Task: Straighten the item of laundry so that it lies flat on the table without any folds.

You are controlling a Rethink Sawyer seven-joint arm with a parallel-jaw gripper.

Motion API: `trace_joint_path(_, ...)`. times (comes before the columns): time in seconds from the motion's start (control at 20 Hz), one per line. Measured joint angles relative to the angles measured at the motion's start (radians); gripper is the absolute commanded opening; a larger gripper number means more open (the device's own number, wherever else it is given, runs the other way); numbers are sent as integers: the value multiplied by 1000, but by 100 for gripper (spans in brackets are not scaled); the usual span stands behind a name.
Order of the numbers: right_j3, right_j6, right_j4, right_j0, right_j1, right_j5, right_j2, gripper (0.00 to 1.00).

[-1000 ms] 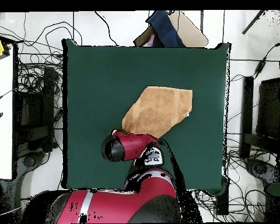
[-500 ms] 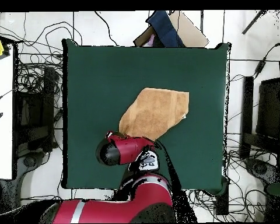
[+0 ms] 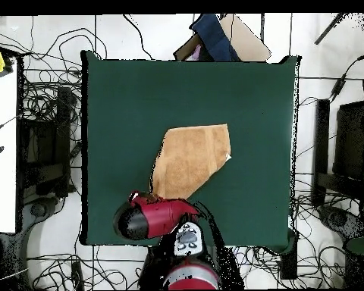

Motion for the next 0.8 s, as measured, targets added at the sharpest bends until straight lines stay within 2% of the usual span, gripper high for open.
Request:
trace_joint_path(0.25,32,0,-27,-23,-12,1,2,0)
trace_joint_path(0.55,33,0,-99,-92,47,-27,5,0)
trace_joint_path(0.6,32,0,-128,-117,81,-59,9,100)
trace_joint_path(0.8,36,0,-138,-139,99,-79,18,100)
